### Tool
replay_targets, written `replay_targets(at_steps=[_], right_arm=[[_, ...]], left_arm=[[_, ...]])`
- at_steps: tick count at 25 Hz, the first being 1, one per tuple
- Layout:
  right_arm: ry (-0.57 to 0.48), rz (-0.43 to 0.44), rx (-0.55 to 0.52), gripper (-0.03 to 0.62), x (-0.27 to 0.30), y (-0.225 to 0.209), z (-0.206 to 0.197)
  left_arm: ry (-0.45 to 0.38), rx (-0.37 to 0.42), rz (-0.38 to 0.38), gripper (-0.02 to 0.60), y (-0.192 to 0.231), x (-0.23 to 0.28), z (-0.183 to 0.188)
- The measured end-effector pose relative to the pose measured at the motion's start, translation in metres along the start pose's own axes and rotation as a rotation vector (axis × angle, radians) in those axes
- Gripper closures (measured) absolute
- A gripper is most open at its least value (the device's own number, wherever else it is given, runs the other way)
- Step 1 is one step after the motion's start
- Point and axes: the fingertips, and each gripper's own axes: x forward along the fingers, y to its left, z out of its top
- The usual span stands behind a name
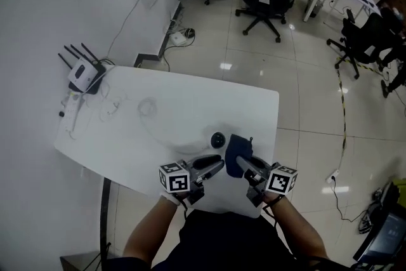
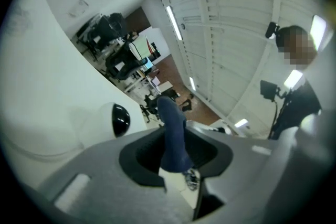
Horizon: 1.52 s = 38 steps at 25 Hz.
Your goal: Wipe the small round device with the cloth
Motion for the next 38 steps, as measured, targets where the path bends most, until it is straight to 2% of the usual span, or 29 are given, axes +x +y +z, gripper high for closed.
replay_targets(at_steps=[3,5,7,9,11,18,22,25,27,30,34,38], right_arm=[[-0.009,-0.168,-0.233,0.513,0.002,-0.020,0.031],[0.004,-0.248,-0.387,0.511,0.007,-0.025,0.048],[0.034,-0.302,-0.539,0.511,0.016,-0.023,0.055],[0.065,-0.309,-0.662,0.511,0.029,-0.016,0.055],[0.101,-0.276,-0.748,0.511,0.047,-0.004,0.048],[0.224,-0.187,-0.918,0.511,0.097,0.017,0.007],[0.243,-0.171,-0.915,0.511,0.104,0.014,0.004],[0.221,-0.200,-0.875,0.511,0.100,0.000,0.014],[0.199,-0.225,-0.791,0.511,0.097,-0.014,0.022],[0.172,-0.246,-0.600,0.511,0.093,-0.038,0.032],[0.150,-0.256,-0.353,0.511,0.090,-0.069,0.035],[0.163,-0.268,-0.241,0.513,0.088,-0.096,0.025]], left_arm=[[-0.019,0.146,0.223,0.466,0.028,-0.011,0.020],[0.006,0.233,0.362,0.489,0.042,-0.018,0.028],[0.042,0.298,0.455,0.503,0.052,-0.022,0.028],[0.067,0.335,0.504,0.517,0.058,-0.020,0.028],[0.077,0.351,0.523,0.518,0.060,-0.014,0.028],[0.114,0.376,0.550,0.517,0.065,-0.005,0.022],[0.117,0.378,0.556,0.517,0.068,-0.005,0.020],[0.118,0.371,0.558,0.517,0.068,-0.004,0.018],[0.121,0.364,0.555,0.517,0.068,-0.003,0.017],[0.100,0.344,0.544,0.508,0.067,-0.004,0.017],[0.083,0.340,0.525,0.396,0.070,-0.009,0.014],[0.158,0.329,0.512,0.325,0.086,-0.007,-0.003]])
